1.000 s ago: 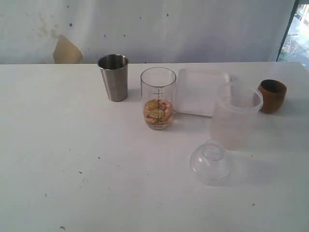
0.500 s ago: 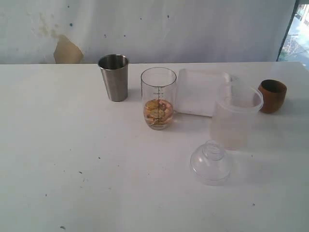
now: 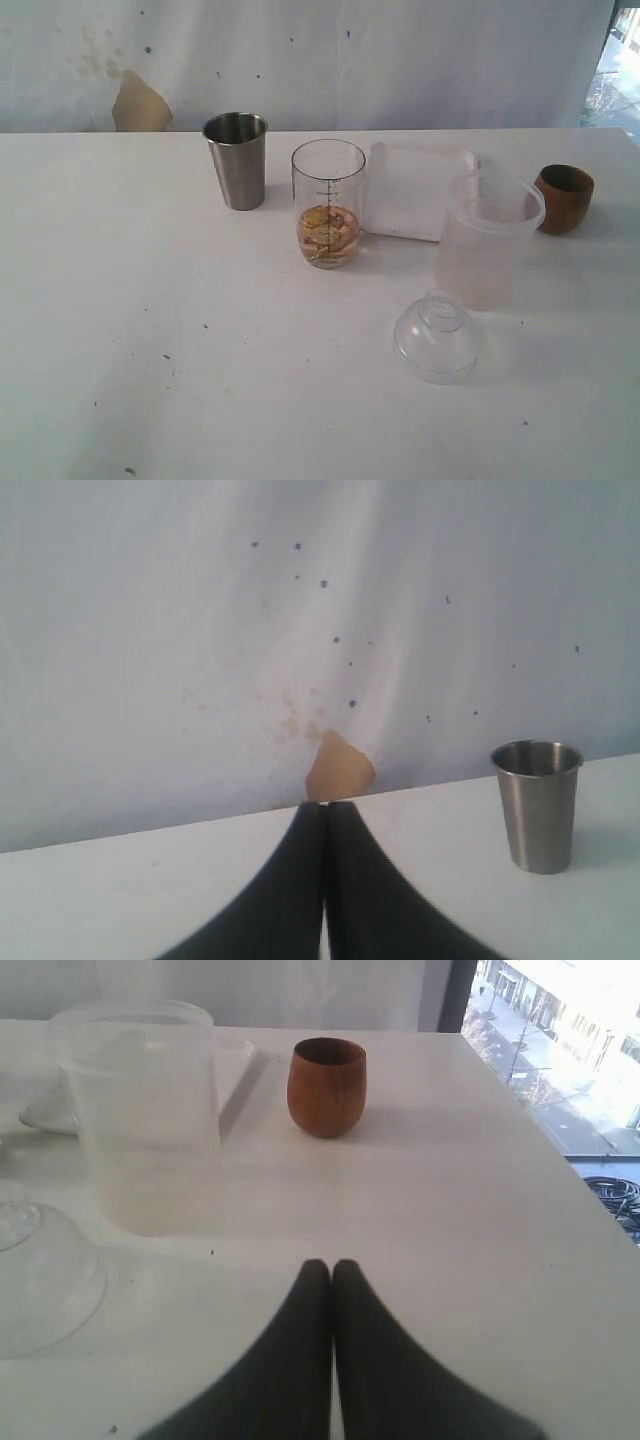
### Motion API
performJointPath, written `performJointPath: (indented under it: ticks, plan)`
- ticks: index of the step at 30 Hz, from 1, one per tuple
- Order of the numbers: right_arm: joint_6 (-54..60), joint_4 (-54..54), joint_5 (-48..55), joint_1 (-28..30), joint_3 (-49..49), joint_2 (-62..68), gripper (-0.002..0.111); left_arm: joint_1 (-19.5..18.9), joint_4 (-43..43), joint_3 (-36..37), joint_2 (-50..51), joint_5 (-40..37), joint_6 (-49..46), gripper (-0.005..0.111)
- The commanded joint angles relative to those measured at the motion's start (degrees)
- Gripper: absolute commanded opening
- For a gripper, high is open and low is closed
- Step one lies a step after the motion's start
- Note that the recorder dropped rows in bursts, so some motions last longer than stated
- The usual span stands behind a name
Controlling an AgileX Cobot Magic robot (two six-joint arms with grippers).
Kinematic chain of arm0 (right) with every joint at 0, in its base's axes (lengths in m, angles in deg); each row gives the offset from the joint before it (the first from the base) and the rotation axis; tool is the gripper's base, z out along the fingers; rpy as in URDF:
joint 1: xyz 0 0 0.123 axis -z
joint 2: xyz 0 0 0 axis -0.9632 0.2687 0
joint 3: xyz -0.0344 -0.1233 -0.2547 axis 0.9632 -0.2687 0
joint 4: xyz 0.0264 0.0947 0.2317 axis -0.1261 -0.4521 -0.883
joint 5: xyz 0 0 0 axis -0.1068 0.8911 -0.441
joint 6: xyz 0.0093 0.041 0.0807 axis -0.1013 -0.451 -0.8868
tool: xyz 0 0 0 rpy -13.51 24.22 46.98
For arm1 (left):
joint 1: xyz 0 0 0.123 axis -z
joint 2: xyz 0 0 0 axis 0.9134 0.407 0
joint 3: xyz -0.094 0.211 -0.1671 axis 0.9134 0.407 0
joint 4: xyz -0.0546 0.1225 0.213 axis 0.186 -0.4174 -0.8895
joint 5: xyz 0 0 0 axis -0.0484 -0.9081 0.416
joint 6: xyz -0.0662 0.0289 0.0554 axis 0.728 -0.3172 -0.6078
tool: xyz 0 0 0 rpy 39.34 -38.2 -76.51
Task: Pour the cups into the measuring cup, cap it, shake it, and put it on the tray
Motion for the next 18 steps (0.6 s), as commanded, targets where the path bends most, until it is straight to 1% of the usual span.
performJointPath:
  ticks: [1,3,10,13,18]
  plan:
    - [-0.2,0.4,-0.4,-0.2,-0.3,-0.2,0.000,-0.3,-3.5,2.7,-5.5,0.1,7.6,0.000]
    - [-0.2,0.4,-0.4,-0.2,-0.3,-0.2,0.000,-0.3,-3.2,3.0,-7.6,-1.7,7.6,0.000]
    - [-0.2,0.4,-0.4,-0.2,-0.3,-0.2,0.000,-0.3,-3.8,3.0,-13.7,-11.6,6.7,0.000]
    - [-0.2,0.4,-0.4,-0.2,-0.3,-0.2,0.000,-1.0,-3.9,3.5,-15.7,-12.6,5.8,0.000]
    - [-0.2,0.4,-0.4,-0.2,-0.3,-0.2,0.000,-3.8,-3.9,5.8,-15.7,-12.7,5.8,0.000]
